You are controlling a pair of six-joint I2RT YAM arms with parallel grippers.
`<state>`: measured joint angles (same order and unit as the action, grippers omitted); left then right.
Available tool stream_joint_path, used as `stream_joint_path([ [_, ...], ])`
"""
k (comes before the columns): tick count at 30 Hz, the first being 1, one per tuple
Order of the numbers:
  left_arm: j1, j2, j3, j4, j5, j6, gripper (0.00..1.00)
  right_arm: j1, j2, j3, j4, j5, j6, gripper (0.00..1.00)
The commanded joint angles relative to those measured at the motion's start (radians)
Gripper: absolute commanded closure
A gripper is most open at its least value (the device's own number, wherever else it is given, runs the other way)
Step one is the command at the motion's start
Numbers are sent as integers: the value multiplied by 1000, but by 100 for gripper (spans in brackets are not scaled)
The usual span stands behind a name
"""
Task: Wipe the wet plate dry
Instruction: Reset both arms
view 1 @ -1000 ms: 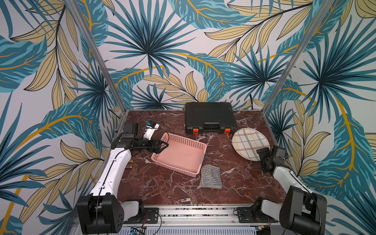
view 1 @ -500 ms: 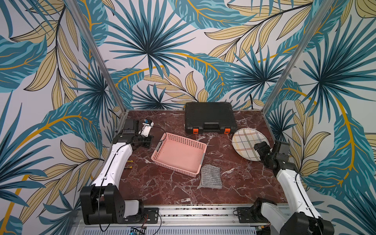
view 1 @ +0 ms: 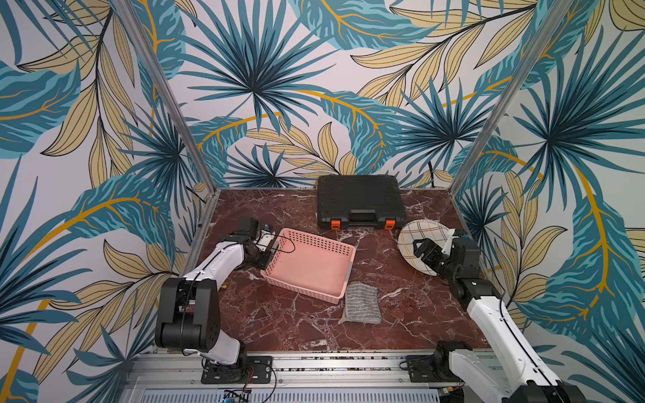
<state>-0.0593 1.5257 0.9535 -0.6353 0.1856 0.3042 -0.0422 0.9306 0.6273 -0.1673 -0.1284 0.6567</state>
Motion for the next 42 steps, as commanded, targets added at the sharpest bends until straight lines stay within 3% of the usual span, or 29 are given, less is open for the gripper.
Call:
stream_joint_path([
  [1, -17, -35, -43, 21, 148, 60, 92, 12, 1, -15, 86, -33, -31, 8],
  [6, -19, -89, -88, -10, 307, 118, 88, 24, 18, 8, 114, -12, -58, 7],
  [10, -19, -158, -115, 55, 250, 111, 79, 31, 74, 45, 112, 17, -93, 7],
  [11, -18, -177, -113, 79, 221, 98, 68, 37, 89, 48, 122, 32, -105, 7],
  [14, -18, -229, -111, 189, 134, 48, 13, 60, 117, 49, 173, 81, -136, 1],
  [15, -17, -243, -111, 232, 116, 34, 2, 72, 125, 50, 190, 108, -148, 1],
  [20, -18, -284, -175, 568, 32, -97, 0, 132, 193, 62, 277, 262, -252, 1],
  [27, -17, -188, -421, 1175, 20, -109, 0, 164, 280, -3, 494, 342, -391, 0],
  [29, -14, -197, -408, 1148, -20, -101, 0, 165, 283, -42, 563, 363, -416, 0],
  [31, -7, -204, -459, 1255, -29, -97, 0, 165, 286, -71, 612, 398, -442, 1],
  [36, 3, -223, -445, 1129, -25, -151, 0, 165, 289, -93, 613, 478, -502, 1],
  [42, 45, -163, -535, 1292, -21, -176, 0, 164, 341, -113, 656, 523, -602, 1],
])
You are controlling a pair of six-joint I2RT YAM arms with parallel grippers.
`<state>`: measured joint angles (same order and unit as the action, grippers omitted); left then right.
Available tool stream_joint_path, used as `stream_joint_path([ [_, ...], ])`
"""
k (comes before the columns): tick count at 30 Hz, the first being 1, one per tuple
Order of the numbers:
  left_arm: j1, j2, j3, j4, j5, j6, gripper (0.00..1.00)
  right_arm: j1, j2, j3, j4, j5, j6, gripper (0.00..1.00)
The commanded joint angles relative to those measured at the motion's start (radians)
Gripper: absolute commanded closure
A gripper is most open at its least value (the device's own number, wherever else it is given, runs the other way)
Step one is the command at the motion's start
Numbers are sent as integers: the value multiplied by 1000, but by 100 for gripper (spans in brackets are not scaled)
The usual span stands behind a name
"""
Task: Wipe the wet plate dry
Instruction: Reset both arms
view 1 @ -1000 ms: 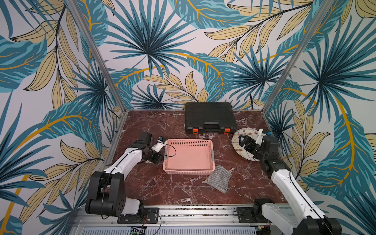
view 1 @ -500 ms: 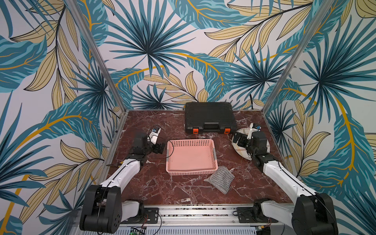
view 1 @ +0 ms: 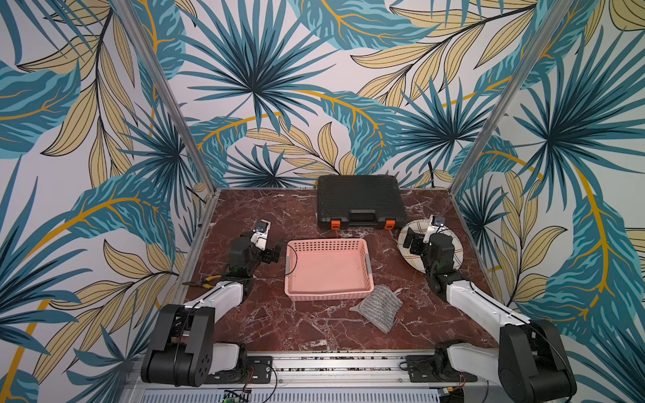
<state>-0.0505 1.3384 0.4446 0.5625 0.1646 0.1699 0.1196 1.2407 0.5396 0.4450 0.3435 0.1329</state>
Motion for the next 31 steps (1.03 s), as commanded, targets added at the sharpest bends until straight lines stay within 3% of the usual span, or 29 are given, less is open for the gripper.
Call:
stream_joint_path([
  [1, 55, 37, -38, 158, 31, -68, 0, 2, 46, -40, 80, 58, -97, 1],
  [5, 66, 218, -114, 488, 29, -99, 0, -3, 98, -92, 221, 57, -128, 1],
  [6, 66, 232, -114, 485, 39, -97, 0, -4, 117, -105, 258, 50, -132, 1],
  [8, 63, 172, -62, 290, 26, -80, 0, -5, 160, -139, 350, 28, -138, 1],
  [12, 51, 176, -52, 283, -26, -91, 0, -13, 290, -185, 564, 30, -136, 0],
  [17, 45, 177, -49, 276, -42, -88, 0, -38, 278, -161, 480, -12, -110, 1],
  [31, 45, 177, -49, 277, -44, -89, 0, -38, 278, -162, 484, -12, -111, 1],
])
